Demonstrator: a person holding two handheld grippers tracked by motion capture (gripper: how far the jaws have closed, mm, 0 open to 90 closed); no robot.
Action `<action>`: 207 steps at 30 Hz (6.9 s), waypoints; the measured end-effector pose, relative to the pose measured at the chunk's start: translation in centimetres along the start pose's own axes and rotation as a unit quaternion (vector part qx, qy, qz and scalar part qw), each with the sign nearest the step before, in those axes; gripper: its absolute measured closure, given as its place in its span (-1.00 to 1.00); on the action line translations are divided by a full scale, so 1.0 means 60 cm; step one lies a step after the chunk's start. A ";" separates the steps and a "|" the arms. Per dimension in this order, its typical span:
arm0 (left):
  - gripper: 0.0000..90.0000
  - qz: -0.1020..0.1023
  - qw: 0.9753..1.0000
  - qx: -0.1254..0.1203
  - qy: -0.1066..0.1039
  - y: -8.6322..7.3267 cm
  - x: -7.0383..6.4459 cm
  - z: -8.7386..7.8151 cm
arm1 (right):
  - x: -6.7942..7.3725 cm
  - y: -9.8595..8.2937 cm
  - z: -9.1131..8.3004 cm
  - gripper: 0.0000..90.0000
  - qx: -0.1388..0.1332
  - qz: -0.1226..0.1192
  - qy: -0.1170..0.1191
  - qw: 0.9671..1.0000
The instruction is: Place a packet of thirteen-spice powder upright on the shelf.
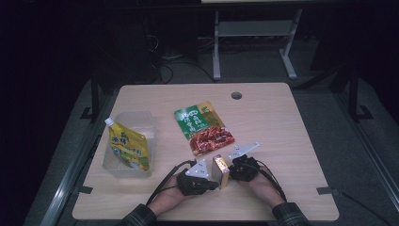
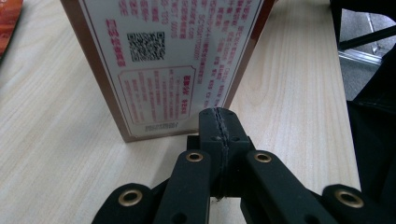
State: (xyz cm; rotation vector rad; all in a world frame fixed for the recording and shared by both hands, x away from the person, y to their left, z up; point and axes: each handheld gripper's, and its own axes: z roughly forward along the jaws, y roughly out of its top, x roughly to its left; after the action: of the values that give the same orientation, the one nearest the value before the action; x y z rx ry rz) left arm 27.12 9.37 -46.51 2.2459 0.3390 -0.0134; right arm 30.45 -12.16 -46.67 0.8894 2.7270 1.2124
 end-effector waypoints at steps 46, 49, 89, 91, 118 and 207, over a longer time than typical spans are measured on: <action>0.02 -0.073 0.997 0.022 0.020 -0.058 0.006 -0.108 | 0.062 -0.054 -0.135 0.02 -0.067 0.038 -0.043 0.996; 0.00 -0.074 0.997 0.025 0.025 -0.061 0.008 -0.112 | 0.072 -0.045 -0.134 -0.08 -0.075 0.035 -0.041 0.996; -0.28 -0.098 0.994 0.005 0.040 -0.084 -0.005 -0.125 | 0.061 0.061 -0.057 0.49 -0.071 -0.048 -0.033 0.996; -0.31 -0.102 0.994 0.004 0.040 -0.086 -0.007 -0.127 | 0.059 0.075 -0.054 0.49 -0.075 -0.055 -0.027 0.995; -0.46 -0.100 0.994 -0.004 0.038 -0.090 -0.013 -0.133 | 0.041 0.265 0.054 0.49 -0.100 -0.143 0.034 0.984; -0.46 -0.089 0.996 0.007 0.013 -0.084 -0.012 -0.121 | 0.039 0.360 0.155 -0.03 -0.092 -0.173 0.093 0.976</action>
State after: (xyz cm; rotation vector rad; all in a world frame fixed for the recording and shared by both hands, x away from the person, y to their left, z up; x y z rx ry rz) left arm 24.43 17.75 -45.54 2.2240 0.5522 -0.0814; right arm 41.36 6.80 -37.81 0.2770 2.6878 1.4992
